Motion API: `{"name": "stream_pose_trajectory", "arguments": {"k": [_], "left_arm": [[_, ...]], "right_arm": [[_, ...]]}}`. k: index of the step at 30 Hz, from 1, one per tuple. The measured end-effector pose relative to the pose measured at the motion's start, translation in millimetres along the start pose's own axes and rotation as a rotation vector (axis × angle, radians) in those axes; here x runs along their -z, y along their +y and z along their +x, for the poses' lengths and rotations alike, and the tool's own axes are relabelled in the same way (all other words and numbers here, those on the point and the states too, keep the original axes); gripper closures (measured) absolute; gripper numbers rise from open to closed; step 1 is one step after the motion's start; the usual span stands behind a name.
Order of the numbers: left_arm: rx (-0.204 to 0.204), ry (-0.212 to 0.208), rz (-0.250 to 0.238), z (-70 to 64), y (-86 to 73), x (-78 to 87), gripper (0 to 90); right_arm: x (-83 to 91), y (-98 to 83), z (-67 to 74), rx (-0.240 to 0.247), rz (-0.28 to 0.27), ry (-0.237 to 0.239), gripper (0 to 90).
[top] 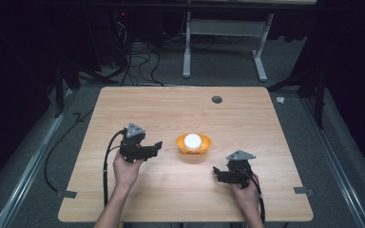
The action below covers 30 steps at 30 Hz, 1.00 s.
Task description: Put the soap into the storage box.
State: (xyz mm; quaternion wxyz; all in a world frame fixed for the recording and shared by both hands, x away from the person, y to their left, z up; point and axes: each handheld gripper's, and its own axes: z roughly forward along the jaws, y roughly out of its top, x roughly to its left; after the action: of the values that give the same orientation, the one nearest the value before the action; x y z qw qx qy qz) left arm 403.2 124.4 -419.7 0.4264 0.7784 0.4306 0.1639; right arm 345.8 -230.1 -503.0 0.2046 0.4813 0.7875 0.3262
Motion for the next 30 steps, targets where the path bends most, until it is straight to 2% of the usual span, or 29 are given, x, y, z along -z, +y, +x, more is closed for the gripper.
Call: {"name": "stream_pose_trajectory", "arguments": {"k": [14,30], "left_arm": [[0.012,0.026,0.012,7.9,-8.4,8.4,24.3],[0.036,0.044,-0.009,13.9,-17.2,21.1,24.2]], "right_arm": [[-0.1,0.0,0.0,0.001,-0.002,0.0,21.4],[-0.1,0.0,0.1,0.001,-0.002,0.0,21.4]]}}
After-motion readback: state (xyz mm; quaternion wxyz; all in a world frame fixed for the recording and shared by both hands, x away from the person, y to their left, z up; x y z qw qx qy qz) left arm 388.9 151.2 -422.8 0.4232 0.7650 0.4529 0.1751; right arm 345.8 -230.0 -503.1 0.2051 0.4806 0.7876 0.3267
